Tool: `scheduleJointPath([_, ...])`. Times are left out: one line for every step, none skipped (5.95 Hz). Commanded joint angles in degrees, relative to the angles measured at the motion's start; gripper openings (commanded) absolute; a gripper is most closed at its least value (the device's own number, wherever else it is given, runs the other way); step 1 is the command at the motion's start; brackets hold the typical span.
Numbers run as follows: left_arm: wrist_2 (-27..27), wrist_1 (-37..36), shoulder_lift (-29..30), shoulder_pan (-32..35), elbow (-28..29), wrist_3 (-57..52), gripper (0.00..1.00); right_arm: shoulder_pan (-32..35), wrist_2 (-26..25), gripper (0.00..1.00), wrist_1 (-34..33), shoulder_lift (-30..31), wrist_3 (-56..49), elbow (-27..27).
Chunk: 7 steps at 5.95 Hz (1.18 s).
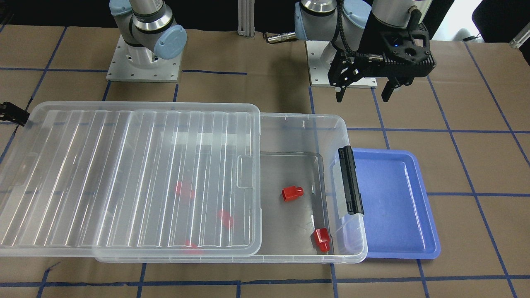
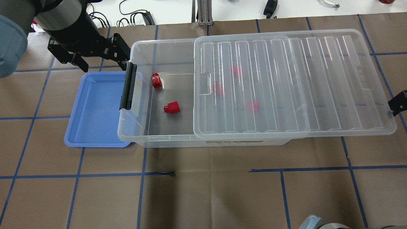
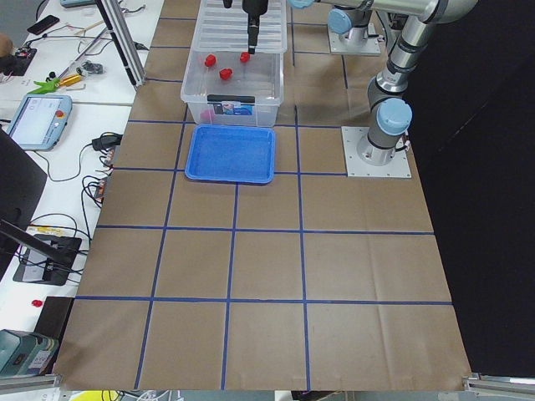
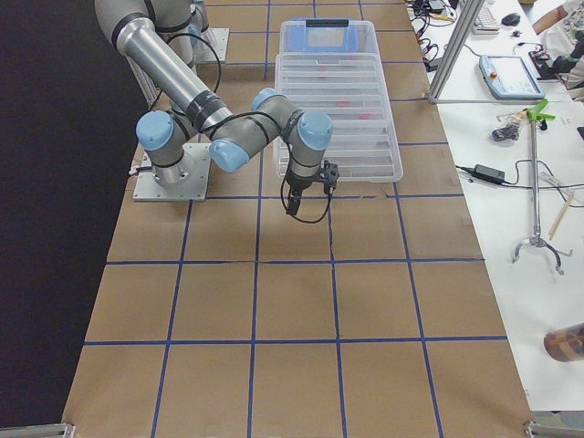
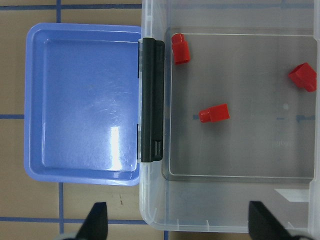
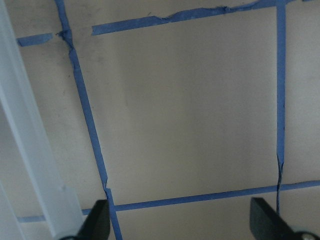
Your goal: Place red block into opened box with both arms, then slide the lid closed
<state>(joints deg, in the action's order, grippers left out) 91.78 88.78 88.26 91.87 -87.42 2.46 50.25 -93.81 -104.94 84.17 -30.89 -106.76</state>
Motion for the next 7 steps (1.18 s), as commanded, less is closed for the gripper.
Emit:
scheduleJointPath([0.07,-0.01,0.07,-0.03,-0.03,0.00,0.98,2.55,0.38,1.00,0.00,0.12,3.45,-0.11])
scheduleJointPath([0.07,-0.01,-0.01,-0.03,-0.12,0.00,0.98,4.57,0.38,1.00,-0.09,0.12,4.86,-0.11])
scheduleJointPath([0.07,-0.01,-0.02,-0.03,-0.12,0.00,0.98,5.72,0.47,1.00,-0.09,0.38,5.66,-0.11])
scheduleJointPath([0.07,-0.01,-0.02,-0.03,-0.12,0.00,0.98,6.78,0.47,1.00,-0.09,0.56,5.67,-0.11])
scheduleJointPath([0.07,-0.01,-0.02,-0.03,-0.12,0.00,0.98,8.44,0.47,1.00,-0.18,0.56,5.75,-0.11])
scheduleJointPath([0.07,-0.01,-0.02,-0.03,-0.12,0.00,0.98,9.07,0.38,1.00,-0.18,0.64,7.15,-0.11])
scheduleJointPath([0.07,-0.01,-0.10,-0.03,-0.12,0.00,0.98,10.03,0.38,1.00,-0.09,1.08,9.07,-0.11])
